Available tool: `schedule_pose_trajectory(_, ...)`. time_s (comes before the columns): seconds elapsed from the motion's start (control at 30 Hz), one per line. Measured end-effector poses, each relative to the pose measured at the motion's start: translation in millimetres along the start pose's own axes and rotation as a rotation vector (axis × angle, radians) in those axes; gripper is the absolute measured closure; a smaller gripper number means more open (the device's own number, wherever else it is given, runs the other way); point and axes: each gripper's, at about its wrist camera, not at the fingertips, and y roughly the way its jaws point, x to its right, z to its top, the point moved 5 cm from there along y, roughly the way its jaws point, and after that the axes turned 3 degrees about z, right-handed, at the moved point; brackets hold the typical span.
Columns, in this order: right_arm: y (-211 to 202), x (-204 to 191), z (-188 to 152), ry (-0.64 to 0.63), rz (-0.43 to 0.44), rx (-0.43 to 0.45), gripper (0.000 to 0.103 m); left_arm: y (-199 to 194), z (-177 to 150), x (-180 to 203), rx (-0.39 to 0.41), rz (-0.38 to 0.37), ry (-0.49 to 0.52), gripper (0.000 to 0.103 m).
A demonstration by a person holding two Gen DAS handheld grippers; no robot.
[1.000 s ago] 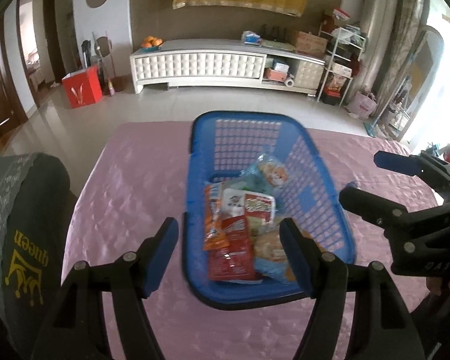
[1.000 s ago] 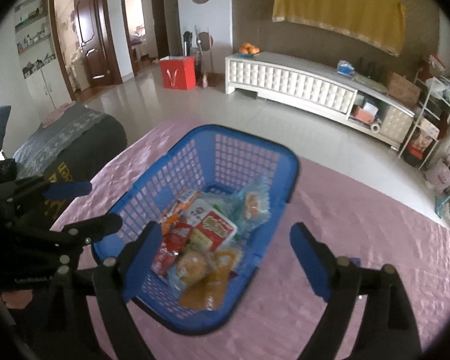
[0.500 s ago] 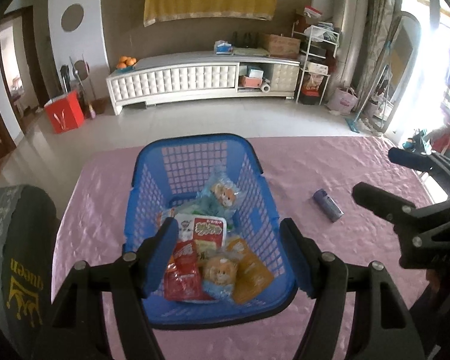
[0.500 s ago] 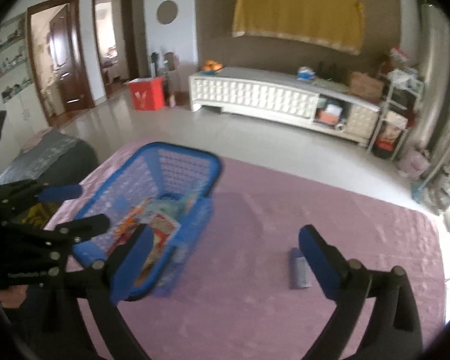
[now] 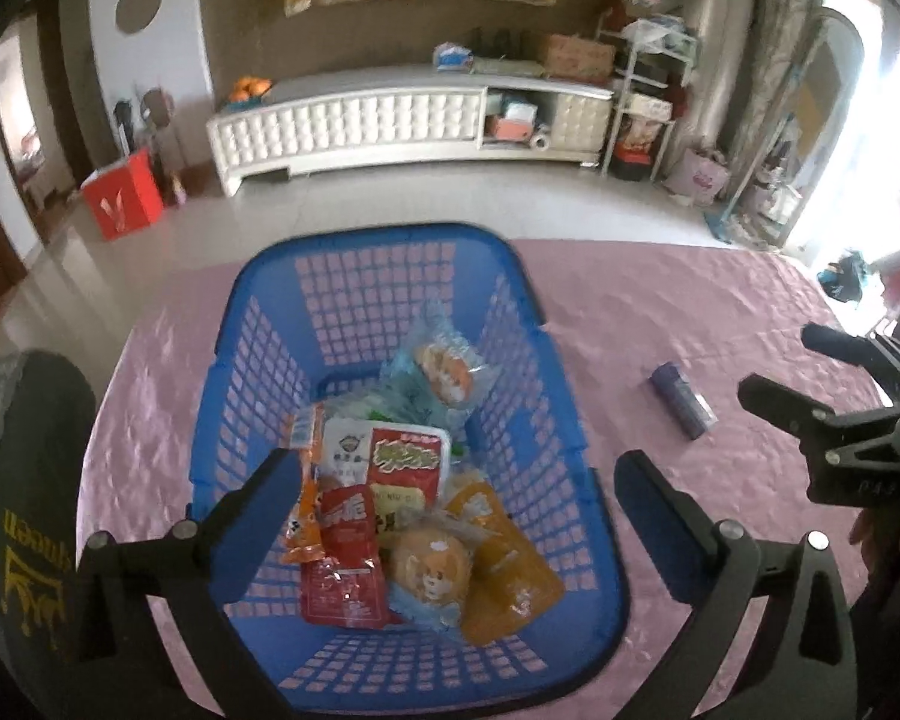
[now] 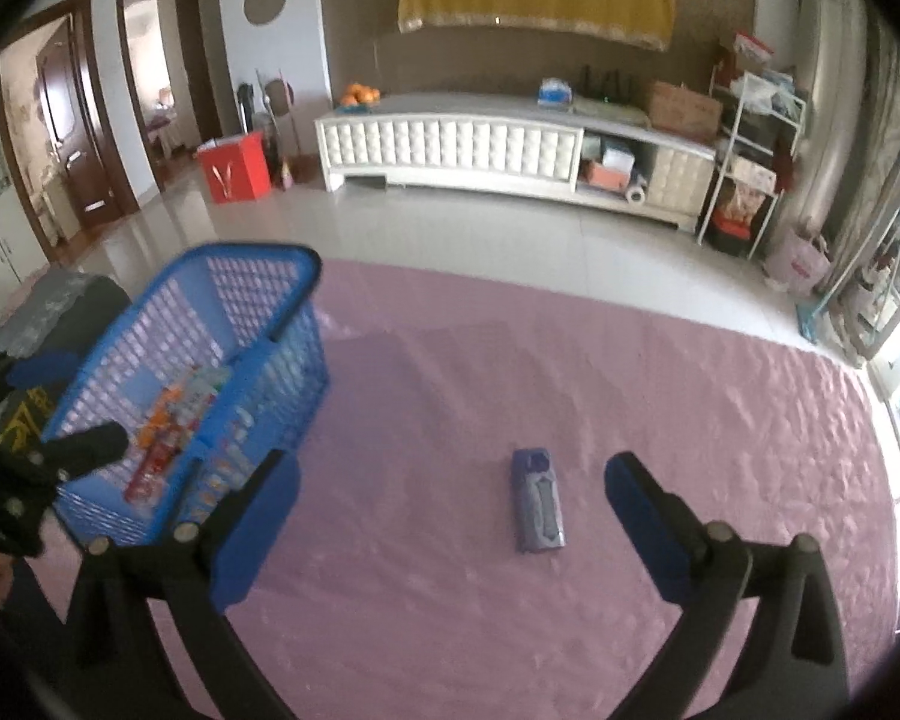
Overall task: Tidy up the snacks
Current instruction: 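Move the right tool over the blue gum box on the table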
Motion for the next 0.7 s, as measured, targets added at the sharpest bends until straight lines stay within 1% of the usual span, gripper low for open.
schedule_pose_trajectory(0.1, 19.8, 11.1, -6.3, 0.012, -0.013, -0.047, 0.0, 15.9, 1.1, -5.4, -0.049, 0.019, -0.018, 0.0)
schedule_pose_trajectory(0.23, 39.5, 25.3, -15.2, 0.048, -0.003, -0.095, 0.0, 31.8, 2.9, -8.1, -0.086, 0.044, -0.02, 0.0)
schedule_pose_trajectory(0.37, 59.4, 37.1, -22.7, 0.077, 0.002, -0.143, 0.0, 50.8, 1.9, -11.7, -0.143, 0.041, -0.044, 0.0)
schedule_pose_trajectory(0.43, 68.6, 38.6, -24.9, 0.083, 0.007, -0.161, 0.0, 55.9, 2.0, -12.4, -0.156, 0.045, -0.048, 0.0)
schedule_pose_trajectory(0.57, 84.3, 44.1, -32.8, 0.091, 0.013, -0.183, 0.001, 55.6, 5.5, -12.7, -0.148, 0.033, -0.065, 0.0)
schedule_pose_trajectory(0.6, 88.1, 45.1, -34.3, 0.097, 0.016, -0.19, 0.004, 56.9, 5.6, -12.1, -0.152, 0.039, -0.064, 0.0)
schedule_pose_trajectory(0.7, 103.1, 50.3, -42.0, 0.125, 0.013, -0.237, 0.023, 60.2, 7.0, -13.4, -0.159, 0.052, -0.067, 0.0)
